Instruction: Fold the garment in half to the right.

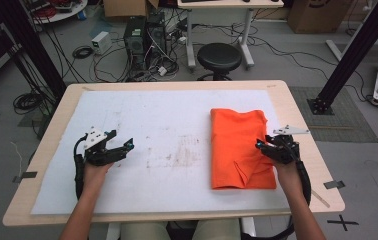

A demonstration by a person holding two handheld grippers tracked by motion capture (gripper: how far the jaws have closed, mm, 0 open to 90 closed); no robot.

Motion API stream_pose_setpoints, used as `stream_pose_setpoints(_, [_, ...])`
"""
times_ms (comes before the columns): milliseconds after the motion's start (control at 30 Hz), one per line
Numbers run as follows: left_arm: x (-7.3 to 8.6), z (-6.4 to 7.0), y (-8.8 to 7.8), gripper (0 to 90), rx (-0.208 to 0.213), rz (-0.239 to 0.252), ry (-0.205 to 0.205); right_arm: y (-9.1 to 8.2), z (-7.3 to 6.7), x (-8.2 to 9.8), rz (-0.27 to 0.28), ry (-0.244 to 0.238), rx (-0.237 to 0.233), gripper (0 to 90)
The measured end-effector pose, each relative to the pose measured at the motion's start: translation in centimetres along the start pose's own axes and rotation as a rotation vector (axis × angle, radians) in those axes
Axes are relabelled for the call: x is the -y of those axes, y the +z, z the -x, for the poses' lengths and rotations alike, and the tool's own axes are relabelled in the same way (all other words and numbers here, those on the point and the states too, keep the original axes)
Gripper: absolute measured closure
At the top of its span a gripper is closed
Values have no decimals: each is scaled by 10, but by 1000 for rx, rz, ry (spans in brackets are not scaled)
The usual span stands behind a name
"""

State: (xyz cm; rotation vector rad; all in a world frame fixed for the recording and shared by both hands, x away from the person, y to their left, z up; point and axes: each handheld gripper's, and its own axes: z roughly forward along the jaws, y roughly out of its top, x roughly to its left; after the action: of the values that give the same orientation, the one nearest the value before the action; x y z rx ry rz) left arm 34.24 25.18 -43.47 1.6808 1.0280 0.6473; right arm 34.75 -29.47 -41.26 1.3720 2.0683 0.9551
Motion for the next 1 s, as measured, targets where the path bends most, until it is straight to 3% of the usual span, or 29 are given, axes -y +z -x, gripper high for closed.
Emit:
stream_pose_setpoints(267, [1, 3, 2, 241, 16, -7, 4, -6, -34, 6, -7, -65, -86, 557])
stream_pose_setpoints(467, [2, 4, 5, 241, 22, -5, -9, -17, -50, 10, -10, -90, -142, 557])
stream_pose_setpoints(633, [2, 6, 7, 241, 29, -9, -12, -15, -63, 12, -41, -125, -190, 555])
stream_pose_setpoints(700, [2, 7, 7, 241, 31, -14, -8, -10, -67, 15, -60, -136, -201, 602])
stream_pose_setpoints(867, [5, 7, 8, 241, 32, -23, -10, -6, -71, 21, -82, -164, -227, 859])
stream_pose_setpoints(1000, [5, 7, 8, 241, 32, -21, -16, -13, -71, 22, -55, -184, -203, 900])
